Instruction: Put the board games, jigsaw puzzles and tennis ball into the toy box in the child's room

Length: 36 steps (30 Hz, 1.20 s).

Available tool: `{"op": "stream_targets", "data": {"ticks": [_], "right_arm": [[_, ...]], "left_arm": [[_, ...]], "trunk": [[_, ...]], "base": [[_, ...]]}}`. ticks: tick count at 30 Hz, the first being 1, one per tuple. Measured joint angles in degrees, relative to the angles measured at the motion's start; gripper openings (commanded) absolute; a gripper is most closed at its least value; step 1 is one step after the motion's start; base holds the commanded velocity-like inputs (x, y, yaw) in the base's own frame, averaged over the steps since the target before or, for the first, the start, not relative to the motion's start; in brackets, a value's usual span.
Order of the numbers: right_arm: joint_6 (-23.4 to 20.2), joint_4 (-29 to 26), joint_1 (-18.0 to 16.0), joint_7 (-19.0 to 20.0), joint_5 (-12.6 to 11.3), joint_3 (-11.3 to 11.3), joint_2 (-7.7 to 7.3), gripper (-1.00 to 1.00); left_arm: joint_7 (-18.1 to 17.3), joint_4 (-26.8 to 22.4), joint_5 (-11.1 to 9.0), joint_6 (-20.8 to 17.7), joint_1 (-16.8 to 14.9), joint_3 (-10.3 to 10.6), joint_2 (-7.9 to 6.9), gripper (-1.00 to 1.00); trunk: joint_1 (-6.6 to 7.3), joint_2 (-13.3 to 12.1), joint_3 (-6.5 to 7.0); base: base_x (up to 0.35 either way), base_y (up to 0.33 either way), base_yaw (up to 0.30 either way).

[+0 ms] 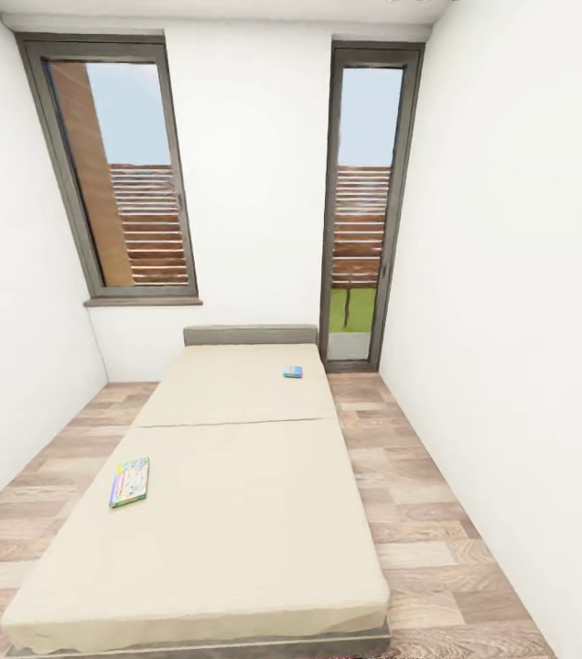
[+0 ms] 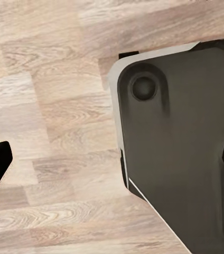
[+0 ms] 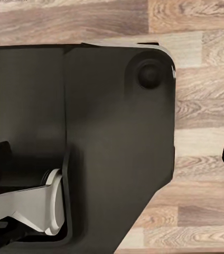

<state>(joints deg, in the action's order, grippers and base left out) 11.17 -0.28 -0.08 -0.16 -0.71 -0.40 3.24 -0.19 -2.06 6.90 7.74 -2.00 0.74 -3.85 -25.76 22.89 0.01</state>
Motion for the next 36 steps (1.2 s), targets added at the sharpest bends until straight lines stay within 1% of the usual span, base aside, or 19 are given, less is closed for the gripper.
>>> {"op": "stream_targets", "data": {"ticks": [5,12,16,29,36], "right_arm": [[0.1,0.0,0.0,0.0,0.0,-0.1,0.00,1.00],[0.5,0.0,0.0,0.1,0.1,0.0,0.00,1.00],[0.5,0.0,0.0,0.1,0.1,0.0,0.00,1.00],[0.0,0.0,0.0,0.1,0.2,0.0,0.08,1.00],[-0.2,0.0,0.0,0.0,0.3,0.1,0.16,1.00]], "left_arm": [[0.0,0.0,-0.1,0.0,0.0,-0.1,0.07,1.00],[0.0,0.0,-0.2,0.1,0.0,-0.1,0.15,1.00],[0.0,0.0,-0.2,0.1,0.0,-0.1,0.17,1.00],[0.0,0.1,-0.5,0.1,0.0,-0.3,1.01,1.00],[0.0,0.1,-0.7,0.1,0.0,-0.3,1.79,1.00]], "trunk": [[0.00,0.0,0.00],[0.00,0.0,0.00],[0.00,0.0,-0.03],[0.00,0.0,-0.06],[0.00,0.0,-0.05]], "base": [[0.000,-0.027,-0.281],[0.000,-0.169,-0.281],[0.000,-0.054,-0.174],[0.000,-0.052,-0.025],[0.000,-0.212,0.159]]}}
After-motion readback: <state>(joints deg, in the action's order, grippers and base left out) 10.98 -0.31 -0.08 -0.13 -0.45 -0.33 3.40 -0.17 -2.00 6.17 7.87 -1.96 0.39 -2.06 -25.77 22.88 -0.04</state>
